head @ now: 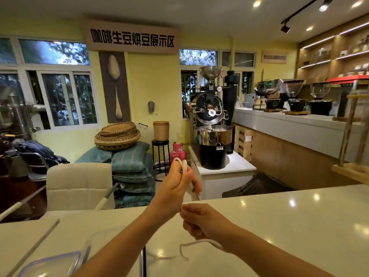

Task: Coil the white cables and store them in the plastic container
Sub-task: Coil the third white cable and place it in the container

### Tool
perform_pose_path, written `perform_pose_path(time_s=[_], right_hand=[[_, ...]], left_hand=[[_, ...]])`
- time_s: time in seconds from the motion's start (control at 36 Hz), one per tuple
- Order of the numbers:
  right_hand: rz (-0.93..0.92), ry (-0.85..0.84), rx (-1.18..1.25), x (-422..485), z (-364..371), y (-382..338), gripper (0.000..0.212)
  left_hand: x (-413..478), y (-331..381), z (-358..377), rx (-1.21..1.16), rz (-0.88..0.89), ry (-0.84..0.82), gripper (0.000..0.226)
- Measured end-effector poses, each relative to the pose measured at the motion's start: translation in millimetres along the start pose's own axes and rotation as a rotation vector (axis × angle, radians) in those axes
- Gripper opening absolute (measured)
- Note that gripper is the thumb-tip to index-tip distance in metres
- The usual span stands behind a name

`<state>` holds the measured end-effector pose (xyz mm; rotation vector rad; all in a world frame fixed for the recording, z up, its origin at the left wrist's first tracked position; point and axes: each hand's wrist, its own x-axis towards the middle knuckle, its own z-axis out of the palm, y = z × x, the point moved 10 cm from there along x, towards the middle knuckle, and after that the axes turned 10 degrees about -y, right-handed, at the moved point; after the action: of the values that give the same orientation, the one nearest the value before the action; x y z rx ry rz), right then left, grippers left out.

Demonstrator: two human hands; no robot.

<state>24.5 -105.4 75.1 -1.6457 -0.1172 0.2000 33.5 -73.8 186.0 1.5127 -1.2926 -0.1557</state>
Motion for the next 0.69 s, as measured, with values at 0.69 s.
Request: perform_pose_path(time_s=[0.69], right_hand=[[0.218,-0.267,-0.792,-48.8,-66.4,-86.1,0.021]], left_hand=[[-60.9,-60.6,39.6,0.073,-0.258,-0.424,0.029]])
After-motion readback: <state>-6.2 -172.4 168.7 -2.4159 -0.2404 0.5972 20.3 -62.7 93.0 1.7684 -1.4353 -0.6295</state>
